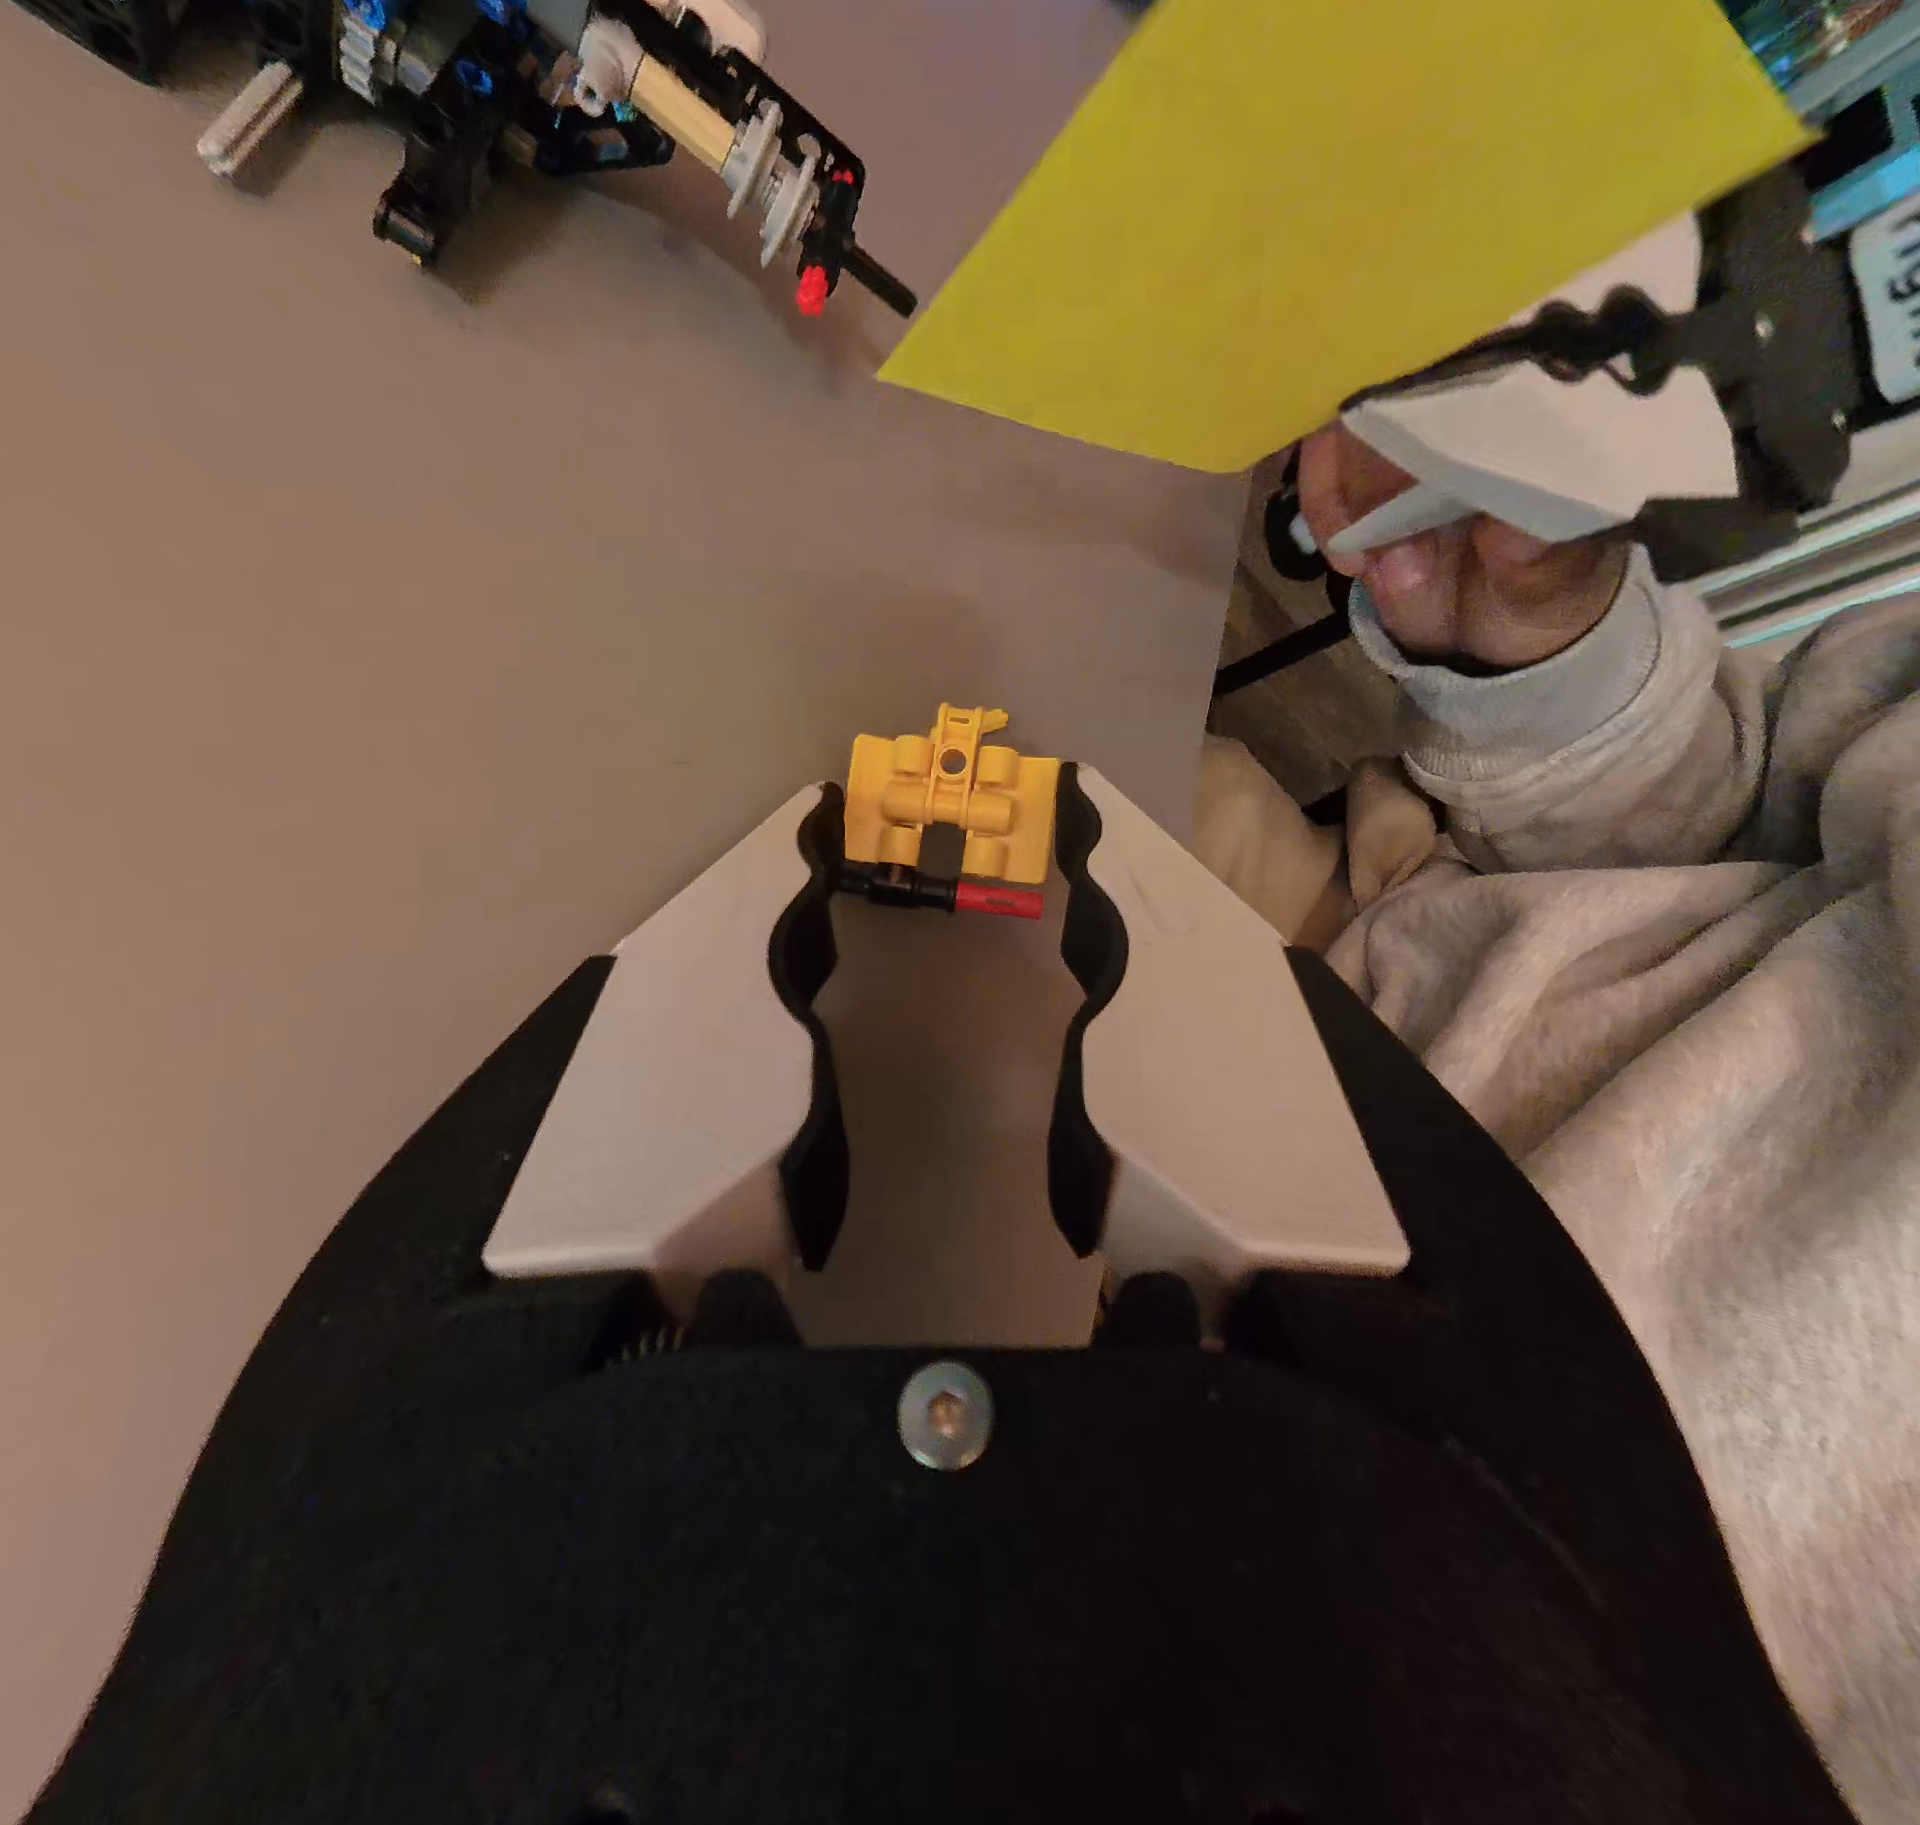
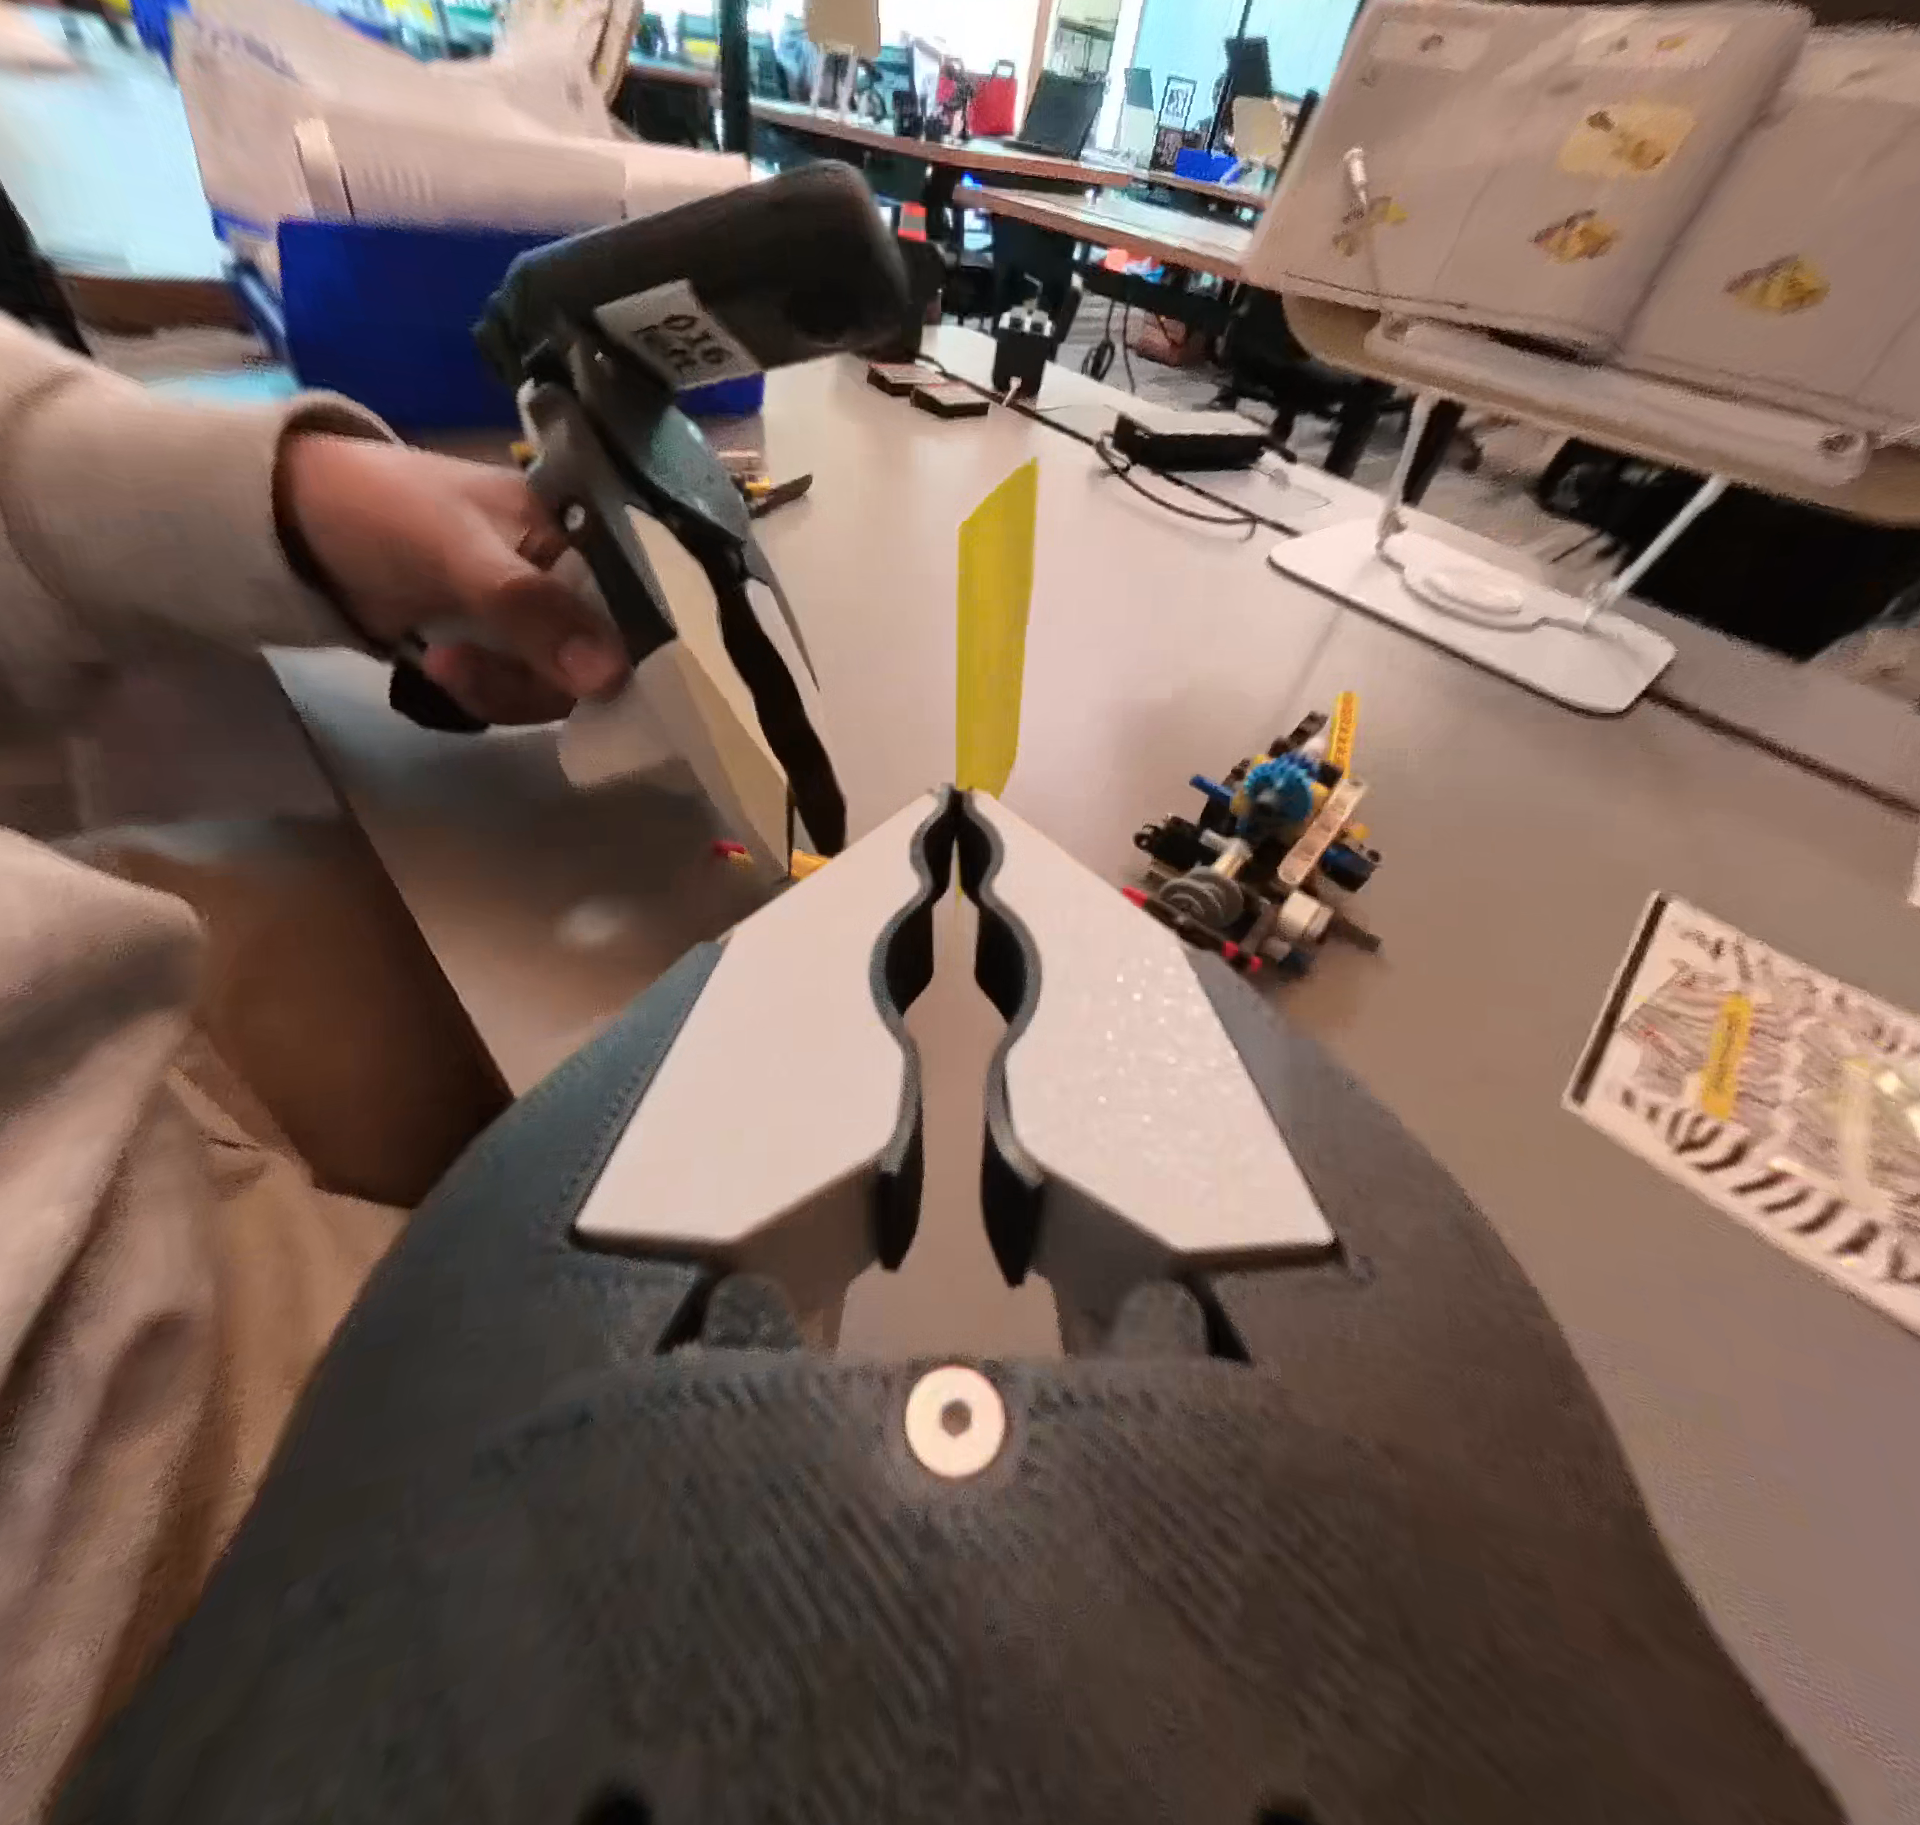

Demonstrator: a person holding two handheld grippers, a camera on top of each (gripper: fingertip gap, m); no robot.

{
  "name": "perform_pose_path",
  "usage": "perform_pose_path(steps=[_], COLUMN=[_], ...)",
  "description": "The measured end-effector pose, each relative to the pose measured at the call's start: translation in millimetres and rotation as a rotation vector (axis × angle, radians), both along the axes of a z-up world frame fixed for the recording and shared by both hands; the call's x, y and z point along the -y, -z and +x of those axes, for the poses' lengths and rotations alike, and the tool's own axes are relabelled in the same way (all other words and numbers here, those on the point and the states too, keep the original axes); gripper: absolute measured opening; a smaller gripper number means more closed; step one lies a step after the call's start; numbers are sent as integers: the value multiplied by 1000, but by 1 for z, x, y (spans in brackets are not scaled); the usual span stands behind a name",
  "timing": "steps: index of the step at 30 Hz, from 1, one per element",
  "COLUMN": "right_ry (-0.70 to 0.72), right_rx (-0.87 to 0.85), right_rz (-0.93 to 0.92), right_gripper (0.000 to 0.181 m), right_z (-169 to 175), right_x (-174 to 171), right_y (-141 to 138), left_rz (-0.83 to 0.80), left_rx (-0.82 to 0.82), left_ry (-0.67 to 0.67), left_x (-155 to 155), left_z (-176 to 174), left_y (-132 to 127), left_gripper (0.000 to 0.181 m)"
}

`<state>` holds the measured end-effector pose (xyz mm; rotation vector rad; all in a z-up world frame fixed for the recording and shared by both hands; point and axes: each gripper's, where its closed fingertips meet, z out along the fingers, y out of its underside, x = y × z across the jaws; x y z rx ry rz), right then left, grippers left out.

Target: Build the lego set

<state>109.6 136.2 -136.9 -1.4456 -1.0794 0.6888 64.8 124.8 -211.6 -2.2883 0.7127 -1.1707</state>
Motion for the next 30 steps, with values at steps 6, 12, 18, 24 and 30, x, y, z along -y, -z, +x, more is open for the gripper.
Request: perform_pose_path(steps=[6, 12, 18, 24, 30], right_ry=[12, -46, -39, 56, 278], right_rx=[58, 304, 423, 251, 170], right_rz=[-79, 222, 384, 298, 274], right_gripper=[0, 0, 0, 0, 0], right_z=[1, -17, -17, -5, 41], right_x=[-5, 16, 19, -2, -79], right_y=[18, 33, 39, 9, -38], left_rz=[52, 80, 65, 86, 96], left_rx=[61, 202, 290, 283, 257], left_ry=[16, -88, -227, -231, -210], left_x=[-1, -21, -42, -42, -39], left_z=[2, -17, -48, -46, -43], left_y=[-13, -32, -43, -45, -42], left_gripper=[40, 40, 40, 40, 40])
